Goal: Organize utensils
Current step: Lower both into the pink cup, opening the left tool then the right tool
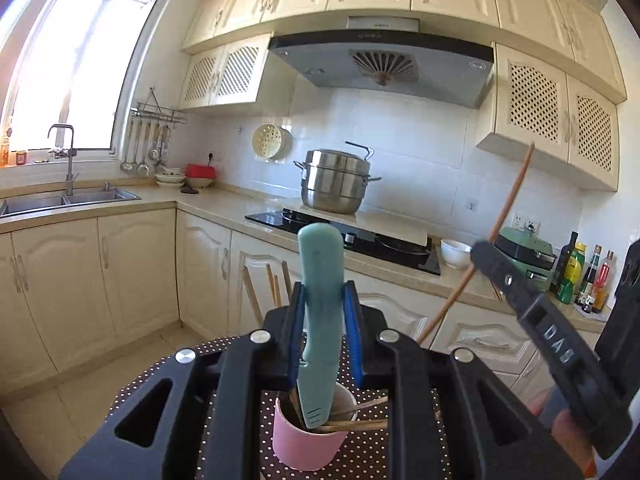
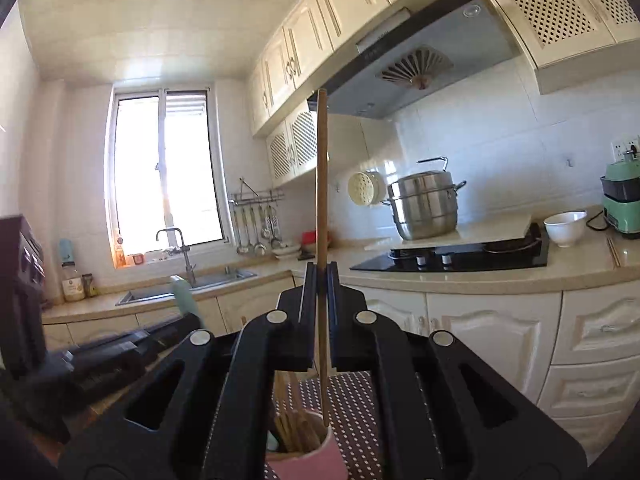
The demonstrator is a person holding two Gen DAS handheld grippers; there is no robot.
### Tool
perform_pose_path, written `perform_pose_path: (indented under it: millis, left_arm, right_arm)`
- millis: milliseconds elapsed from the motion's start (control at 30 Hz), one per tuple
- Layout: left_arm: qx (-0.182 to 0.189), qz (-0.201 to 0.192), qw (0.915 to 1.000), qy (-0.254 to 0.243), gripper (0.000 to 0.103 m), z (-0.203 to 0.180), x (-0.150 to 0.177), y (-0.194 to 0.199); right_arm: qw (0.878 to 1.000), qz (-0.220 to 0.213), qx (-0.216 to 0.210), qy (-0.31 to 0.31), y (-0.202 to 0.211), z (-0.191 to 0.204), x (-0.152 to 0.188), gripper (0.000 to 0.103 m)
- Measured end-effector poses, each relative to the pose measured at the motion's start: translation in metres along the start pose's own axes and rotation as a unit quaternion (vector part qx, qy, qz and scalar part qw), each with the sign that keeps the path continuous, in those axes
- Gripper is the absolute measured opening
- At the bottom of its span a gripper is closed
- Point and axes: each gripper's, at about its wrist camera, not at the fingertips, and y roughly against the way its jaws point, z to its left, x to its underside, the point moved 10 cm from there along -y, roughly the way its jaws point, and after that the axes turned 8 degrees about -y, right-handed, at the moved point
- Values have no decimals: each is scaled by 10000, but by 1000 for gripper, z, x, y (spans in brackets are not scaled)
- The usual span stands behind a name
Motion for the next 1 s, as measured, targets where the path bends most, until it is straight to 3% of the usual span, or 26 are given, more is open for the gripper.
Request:
perform_pose_path:
  millis: [100,233,567,1000]
  left_arm:
    - [10,52,10000,5,18,-1,9,-11]
    - [2,193,9998,-33,19,-1,21,-21]
    - [-10,278,9995,172,20,9,32,-25]
    - [-297,352,9989,104,45,17,41,-15]
  right_arm:
    - [9999,30,-127,31,-7,7,3,5]
    - [9988,377,-247,169,-17,17,24,5]
    - [9970,727,-178,215,-23,15,50,5]
    - [9967,722,-284,238,-14,28,46,6]
